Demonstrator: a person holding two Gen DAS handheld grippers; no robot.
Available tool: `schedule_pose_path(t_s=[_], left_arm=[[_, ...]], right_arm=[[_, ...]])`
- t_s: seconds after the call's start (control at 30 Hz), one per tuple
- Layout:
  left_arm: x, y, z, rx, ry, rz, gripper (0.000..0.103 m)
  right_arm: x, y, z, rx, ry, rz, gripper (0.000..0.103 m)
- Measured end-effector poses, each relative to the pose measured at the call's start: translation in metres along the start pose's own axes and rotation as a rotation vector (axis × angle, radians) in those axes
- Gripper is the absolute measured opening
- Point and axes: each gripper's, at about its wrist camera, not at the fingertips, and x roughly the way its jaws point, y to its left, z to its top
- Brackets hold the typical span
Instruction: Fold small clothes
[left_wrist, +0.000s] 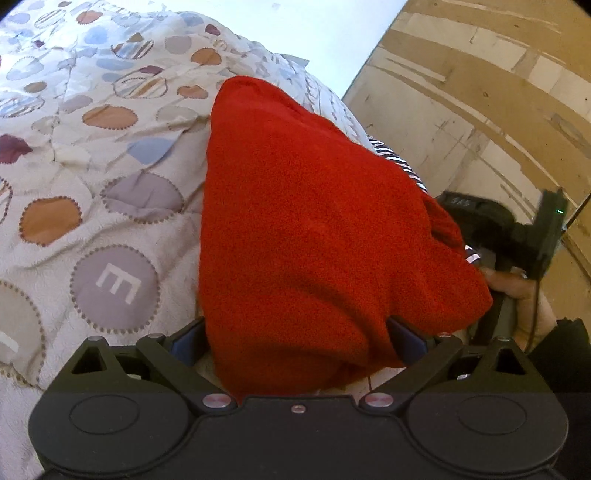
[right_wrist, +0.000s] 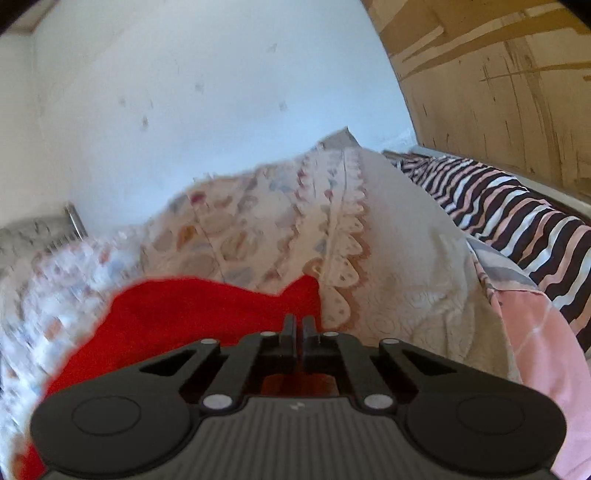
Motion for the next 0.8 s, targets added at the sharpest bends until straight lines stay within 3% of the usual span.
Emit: schedule_pose_path(t_s=[0.07, 0.1, 0.13, 0.17, 0.2, 0.27, 0.37, 0.43, 0.6, 0.8], left_arm=[[0.001, 0.005, 0.000, -0.020, 0.004, -0.012, 0.100], [0.001, 0.005, -0.001, -0.022, 0.005, -0.013, 0.100], [0.001, 0.005, -0.001, -0.019, 0.004, -0.011, 0.100], [0.001, 0.004, -0.001, -0.018, 0.003, -0.007, 0.100], [0.001, 0.003, -0.001, -0.019, 0.002, -0.003, 0.100], [0.000, 0.002, -0.001, -0.025, 0.003, 0.000, 0.100], [-0.002, 0.002, -0.002, -0.034, 0.001, 0.007, 0.100], [-0.002, 0.003, -0.003, -0.038, 0.001, 0.009, 0.100], [-0.002, 0.001, -0.004, -0.024, 0.007, 0.010, 0.101], [-0.001, 0.001, -0.005, -0.030, 0.005, 0.009, 0.101]], right_arm=[[-0.009, 0.008, 0.009, -0.010, -0.012, -0.017, 0.020], [-0.014, 0.010, 0.012, -0.015, -0.015, -0.007, 0.031], [-0.015, 0.014, 0.016, -0.016, -0.018, 0.009, 0.051], [-0.018, 0.019, 0.018, -0.017, -0.020, 0.023, 0.058], [-0.018, 0.023, 0.021, -0.023, -0.014, 0.030, 0.063], [-0.014, 0.030, 0.018, -0.054, 0.020, 0.027, 0.064], [-0.003, 0.033, -0.004, -0.134, 0.072, -0.059, 0.081], [-0.001, 0.025, -0.028, -0.217, 0.048, -0.125, 0.096], [-0.009, -0.012, -0.047, -0.060, 0.001, -0.073, 0.102], [-0.009, -0.011, -0.049, -0.085, -0.007, -0.075, 0.102]])
